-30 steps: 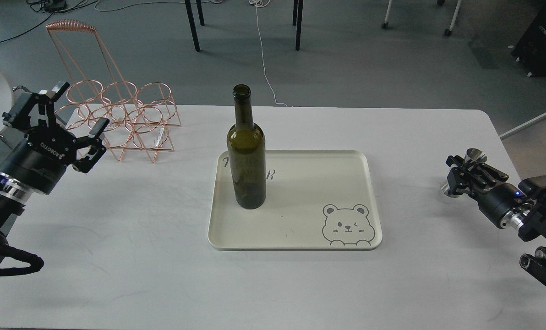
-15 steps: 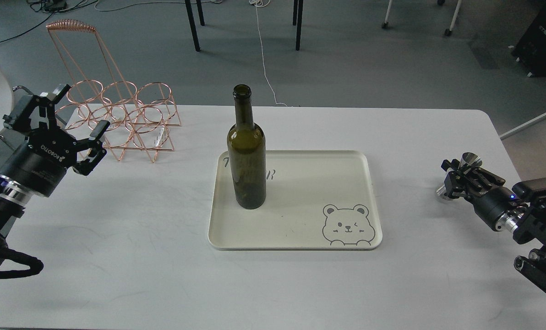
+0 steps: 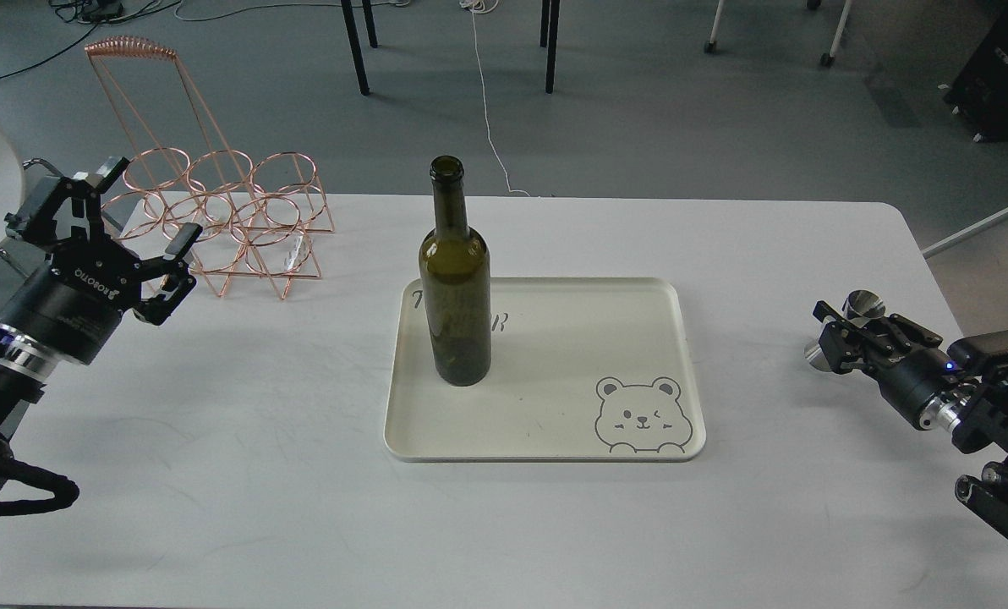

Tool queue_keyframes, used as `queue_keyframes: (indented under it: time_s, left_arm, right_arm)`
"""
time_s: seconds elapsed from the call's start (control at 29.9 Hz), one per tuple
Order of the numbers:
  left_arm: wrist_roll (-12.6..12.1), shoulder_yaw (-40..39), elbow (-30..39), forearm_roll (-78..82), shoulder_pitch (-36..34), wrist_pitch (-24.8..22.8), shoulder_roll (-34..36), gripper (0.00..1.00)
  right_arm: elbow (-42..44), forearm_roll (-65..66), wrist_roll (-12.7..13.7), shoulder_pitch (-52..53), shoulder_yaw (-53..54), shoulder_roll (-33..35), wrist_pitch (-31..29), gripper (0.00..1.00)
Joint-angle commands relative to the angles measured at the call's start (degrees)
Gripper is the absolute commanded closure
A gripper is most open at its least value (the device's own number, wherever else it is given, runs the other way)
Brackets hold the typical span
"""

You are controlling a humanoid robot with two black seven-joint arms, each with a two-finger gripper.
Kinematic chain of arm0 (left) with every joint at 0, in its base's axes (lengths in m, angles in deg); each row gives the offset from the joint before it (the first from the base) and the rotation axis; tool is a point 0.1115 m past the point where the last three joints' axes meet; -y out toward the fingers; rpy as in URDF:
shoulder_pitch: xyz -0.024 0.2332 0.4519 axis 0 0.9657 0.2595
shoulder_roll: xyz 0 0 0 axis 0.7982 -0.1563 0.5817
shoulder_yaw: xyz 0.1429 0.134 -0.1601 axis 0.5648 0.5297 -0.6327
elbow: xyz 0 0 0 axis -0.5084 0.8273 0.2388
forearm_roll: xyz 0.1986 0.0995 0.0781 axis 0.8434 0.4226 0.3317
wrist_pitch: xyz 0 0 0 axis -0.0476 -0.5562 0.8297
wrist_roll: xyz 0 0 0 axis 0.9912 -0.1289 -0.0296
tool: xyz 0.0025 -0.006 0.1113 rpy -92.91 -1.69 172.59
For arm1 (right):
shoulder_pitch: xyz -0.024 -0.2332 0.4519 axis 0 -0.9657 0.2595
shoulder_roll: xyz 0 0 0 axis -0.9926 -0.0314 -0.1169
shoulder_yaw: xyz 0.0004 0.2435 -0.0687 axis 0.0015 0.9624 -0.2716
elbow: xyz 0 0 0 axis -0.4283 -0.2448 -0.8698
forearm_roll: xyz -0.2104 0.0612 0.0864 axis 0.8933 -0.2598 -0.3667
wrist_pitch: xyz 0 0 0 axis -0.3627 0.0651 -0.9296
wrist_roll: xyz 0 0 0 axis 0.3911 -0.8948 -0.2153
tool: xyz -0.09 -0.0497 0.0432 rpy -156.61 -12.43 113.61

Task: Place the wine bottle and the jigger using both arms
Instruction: 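Lower the jigger onto the table beside the tray and release it, then withdraw the right gripper and swing the left gripper toward the bottle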

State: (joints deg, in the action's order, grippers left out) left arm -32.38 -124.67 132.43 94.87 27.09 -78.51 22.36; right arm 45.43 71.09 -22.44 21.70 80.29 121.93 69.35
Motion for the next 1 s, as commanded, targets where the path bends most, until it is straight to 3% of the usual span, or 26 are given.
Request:
queue_keyframes:
  time_s: [0.0,0.17,0.57,0.77,0.97]
  left_arm:
    - [0.0,-0.1,0.1,0.0,-0.1,0.0,0.0,0.02]
    - [0.0,0.0,0.1,0.0,0.0,0.0,-0.1,0.02]
    - [0.0,0.0,0.4,0.4,0.0,0.0,-0.1,0.02]
    - [0.0,-0.1,0.4,0.4,0.0,0.0,-0.1,0.02]
    - [0.0,-0.2,0.4,0.4,-0.1,0.0,0.5,0.02]
  right_arm:
    - [-0.6,-0.1,0.0,-0.1,0.0,0.2,0.0,0.23]
    - [-1.0,-0.2,0.0,-0.7,0.0,2.8,0.0,0.08]
    - [-13.4,-0.5,0.0,-7.6,0.0,12.2,0.0,0.06]
    - [-28.0,-3.0,0.0,-12.0,0.4,21.6,0.0,0.06]
    - [-50.5,-25.0,0.0,-12.0,0.1,28.2,0.0,0.05]
